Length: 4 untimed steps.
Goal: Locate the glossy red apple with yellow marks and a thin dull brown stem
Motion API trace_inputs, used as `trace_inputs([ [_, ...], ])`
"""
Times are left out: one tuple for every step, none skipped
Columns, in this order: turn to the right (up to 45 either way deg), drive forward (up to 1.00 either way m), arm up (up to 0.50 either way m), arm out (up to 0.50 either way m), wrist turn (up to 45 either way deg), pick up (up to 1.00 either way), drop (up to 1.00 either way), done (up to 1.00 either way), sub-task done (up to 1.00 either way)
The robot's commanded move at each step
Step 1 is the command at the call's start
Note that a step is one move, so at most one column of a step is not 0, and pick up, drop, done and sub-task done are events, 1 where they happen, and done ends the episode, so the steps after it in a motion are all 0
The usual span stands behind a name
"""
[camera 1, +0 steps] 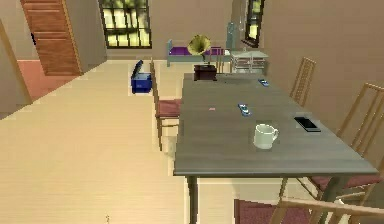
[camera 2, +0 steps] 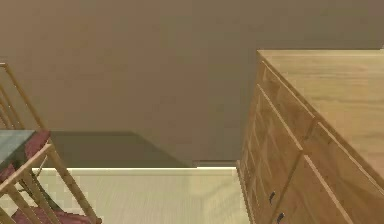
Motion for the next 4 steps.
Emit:
trace_inputs([
  [0.0,0.15,0.00,0.00,0.0,0.00,0.00,0.00,0.00],
  [-45.0,0.00,0.00,0.00,0.0,0.00,0.00,0.00,0.00],
  [-45.0,0.00,0.00,0.00,0.0,0.00,0.00,0.00,0.00],
  [-21.0,0.00,0.00,0.00,0.0,0.00,0.00,0.00,0.00],
])
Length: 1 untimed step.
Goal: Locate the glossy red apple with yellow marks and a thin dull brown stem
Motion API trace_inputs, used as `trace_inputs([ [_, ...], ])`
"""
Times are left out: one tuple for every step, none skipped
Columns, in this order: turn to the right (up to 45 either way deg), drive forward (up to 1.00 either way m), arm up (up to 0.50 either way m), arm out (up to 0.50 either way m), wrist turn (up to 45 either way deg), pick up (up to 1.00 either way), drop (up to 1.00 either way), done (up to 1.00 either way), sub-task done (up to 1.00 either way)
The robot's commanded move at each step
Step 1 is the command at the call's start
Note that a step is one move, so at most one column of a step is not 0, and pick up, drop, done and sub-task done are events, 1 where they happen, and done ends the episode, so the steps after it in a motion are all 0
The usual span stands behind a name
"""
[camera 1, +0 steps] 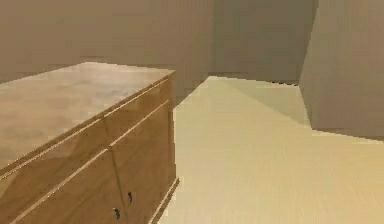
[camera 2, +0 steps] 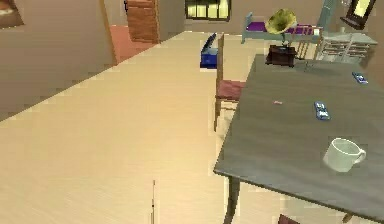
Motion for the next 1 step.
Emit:
trace_inputs([
  [0.0,0.20,0.00,0.00,0.0,0.00,0.00,0.00,0.00],
])
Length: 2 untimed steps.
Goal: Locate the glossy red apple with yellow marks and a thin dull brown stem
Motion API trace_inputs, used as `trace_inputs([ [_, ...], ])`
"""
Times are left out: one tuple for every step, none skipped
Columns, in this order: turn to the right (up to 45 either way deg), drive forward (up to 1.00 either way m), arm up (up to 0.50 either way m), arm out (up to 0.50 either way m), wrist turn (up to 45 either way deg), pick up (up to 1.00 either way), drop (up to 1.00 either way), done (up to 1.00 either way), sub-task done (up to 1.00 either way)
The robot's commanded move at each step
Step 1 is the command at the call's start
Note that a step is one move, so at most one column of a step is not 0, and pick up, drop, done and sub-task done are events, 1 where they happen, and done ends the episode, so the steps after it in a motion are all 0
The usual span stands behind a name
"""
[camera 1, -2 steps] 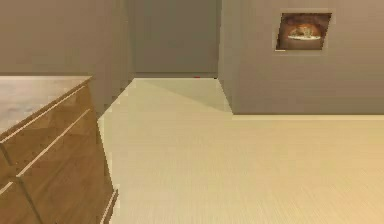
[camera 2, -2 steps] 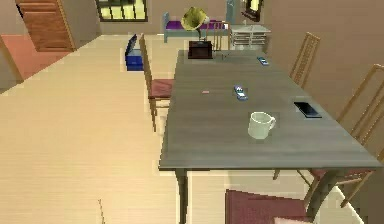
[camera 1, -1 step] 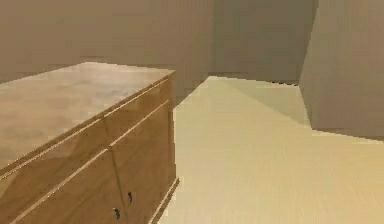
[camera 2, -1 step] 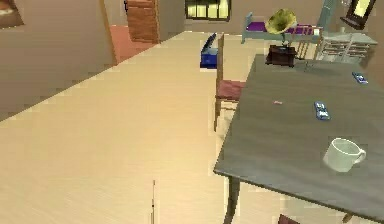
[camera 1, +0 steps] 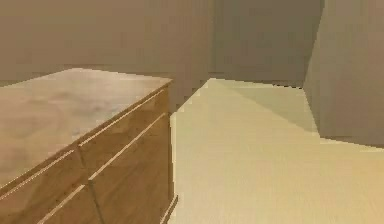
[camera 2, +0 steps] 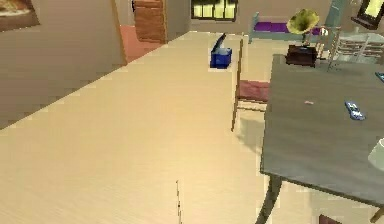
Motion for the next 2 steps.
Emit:
trace_inputs([
  [45.0,0.00,0.00,0.00,0.0,0.00,0.00,0.00,0.00],
  [12.0,0.00,0.00,0.00,0.0,0.00,0.00,0.00,0.00],
])
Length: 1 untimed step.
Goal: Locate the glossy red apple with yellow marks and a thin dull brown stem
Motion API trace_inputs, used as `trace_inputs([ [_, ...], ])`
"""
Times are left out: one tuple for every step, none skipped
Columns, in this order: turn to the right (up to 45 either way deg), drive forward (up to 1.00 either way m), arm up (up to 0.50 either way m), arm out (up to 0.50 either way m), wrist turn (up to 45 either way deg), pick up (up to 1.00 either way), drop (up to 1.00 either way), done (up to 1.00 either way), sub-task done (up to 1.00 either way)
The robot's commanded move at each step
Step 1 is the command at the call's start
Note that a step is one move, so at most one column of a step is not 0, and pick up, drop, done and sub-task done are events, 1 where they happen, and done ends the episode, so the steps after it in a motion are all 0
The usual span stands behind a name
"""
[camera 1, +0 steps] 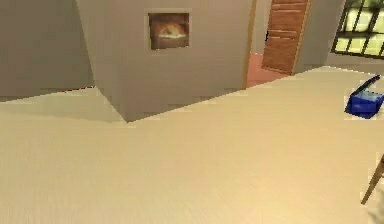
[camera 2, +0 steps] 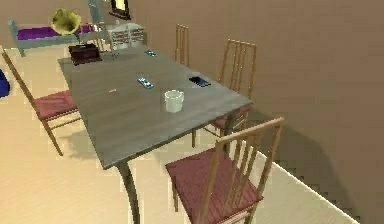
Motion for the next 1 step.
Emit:
trace_inputs([
  [0.0,1.00,0.00,0.00,0.0,0.00,0.00,0.00,0.00],
])
